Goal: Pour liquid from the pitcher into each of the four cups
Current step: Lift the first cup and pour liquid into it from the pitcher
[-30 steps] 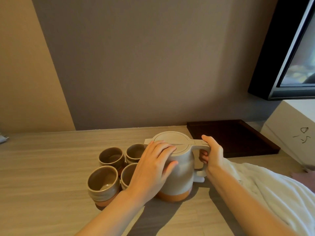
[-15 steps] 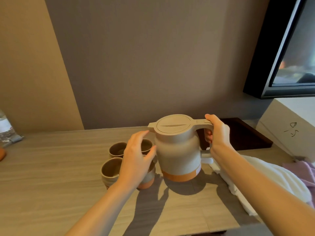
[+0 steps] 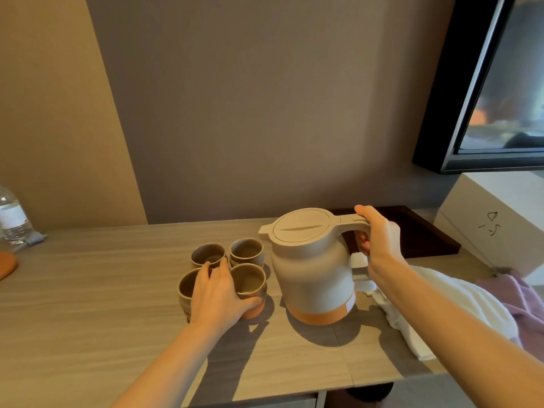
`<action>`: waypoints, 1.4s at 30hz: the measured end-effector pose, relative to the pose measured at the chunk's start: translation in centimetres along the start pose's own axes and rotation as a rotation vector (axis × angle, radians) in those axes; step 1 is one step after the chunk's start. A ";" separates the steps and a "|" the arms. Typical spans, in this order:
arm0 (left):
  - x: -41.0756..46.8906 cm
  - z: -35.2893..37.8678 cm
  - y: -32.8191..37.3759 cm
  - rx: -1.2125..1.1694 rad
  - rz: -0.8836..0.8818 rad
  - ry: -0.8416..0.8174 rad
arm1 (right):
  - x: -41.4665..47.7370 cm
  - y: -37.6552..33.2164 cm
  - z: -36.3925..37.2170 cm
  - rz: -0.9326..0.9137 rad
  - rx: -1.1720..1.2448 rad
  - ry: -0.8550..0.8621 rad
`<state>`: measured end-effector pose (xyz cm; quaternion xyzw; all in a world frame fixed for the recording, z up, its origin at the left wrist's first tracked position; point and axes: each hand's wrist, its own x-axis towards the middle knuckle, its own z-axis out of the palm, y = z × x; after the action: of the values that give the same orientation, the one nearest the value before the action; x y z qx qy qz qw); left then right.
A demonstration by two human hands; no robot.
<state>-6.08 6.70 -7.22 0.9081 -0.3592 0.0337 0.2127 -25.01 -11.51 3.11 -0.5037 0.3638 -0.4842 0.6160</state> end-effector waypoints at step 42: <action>1.1 -7.4 0.7 -0.697 0.001 -0.023 | -1.3 -4.7 2.1 -0.042 -0.106 -0.126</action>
<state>-5.06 8.58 -0.05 0.7811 -0.3520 -0.1008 0.5058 -24.46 -9.78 8.16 -0.5726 0.3386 -0.4445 0.5999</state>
